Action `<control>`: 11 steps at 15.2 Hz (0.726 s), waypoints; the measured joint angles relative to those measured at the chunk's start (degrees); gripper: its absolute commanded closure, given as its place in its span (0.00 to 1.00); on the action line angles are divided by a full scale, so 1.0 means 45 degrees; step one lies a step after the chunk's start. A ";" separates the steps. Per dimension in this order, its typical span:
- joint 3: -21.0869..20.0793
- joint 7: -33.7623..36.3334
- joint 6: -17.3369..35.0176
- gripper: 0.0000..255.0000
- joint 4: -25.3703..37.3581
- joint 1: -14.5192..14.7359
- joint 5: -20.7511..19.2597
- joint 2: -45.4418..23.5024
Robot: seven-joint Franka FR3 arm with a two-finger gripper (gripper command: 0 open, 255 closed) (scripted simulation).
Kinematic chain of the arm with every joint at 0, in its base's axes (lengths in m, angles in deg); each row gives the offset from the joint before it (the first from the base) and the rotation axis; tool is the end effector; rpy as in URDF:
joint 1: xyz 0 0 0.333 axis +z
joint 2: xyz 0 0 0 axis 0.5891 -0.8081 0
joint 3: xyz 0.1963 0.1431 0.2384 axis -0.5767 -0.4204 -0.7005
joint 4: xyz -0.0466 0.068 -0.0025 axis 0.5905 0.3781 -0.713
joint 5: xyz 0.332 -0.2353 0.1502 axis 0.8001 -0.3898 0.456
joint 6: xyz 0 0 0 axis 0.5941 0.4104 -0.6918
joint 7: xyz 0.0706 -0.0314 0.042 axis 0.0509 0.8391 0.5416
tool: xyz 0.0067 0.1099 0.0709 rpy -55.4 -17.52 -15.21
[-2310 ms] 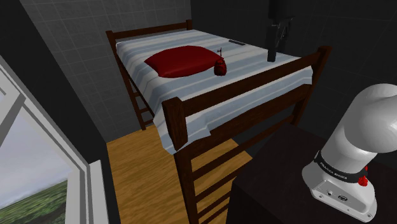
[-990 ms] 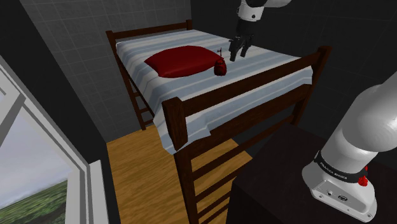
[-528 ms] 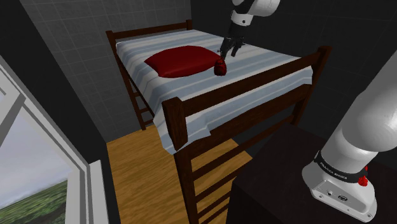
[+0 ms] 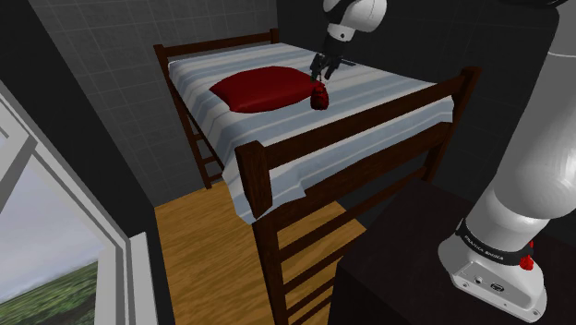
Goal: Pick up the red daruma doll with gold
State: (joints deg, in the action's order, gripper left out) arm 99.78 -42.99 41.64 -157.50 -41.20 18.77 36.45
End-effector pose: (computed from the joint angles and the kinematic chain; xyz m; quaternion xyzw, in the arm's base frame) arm 0.6517 -0.1800 0.4534 -0.9819 -0.0101 -0.1733 0.0760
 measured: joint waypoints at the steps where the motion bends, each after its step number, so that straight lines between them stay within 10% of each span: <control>1: -0.0018 -0.0048 0.0136 0.00 -0.0062 0.0003 0.0070 -0.0061; 7: -0.0097 -0.0484 0.0942 0.00 -0.0526 -0.0038 0.0462 -0.0456; 8: -0.0102 -0.0508 0.0998 1.00 -0.0564 -0.0039 0.0485 -0.0474; 11: -0.0111 -0.0535 0.1065 1.00 -0.0592 -0.0037 0.0511 -0.0477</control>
State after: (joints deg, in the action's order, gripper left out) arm 99.28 -45.40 46.44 -160.16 -41.37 21.07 34.31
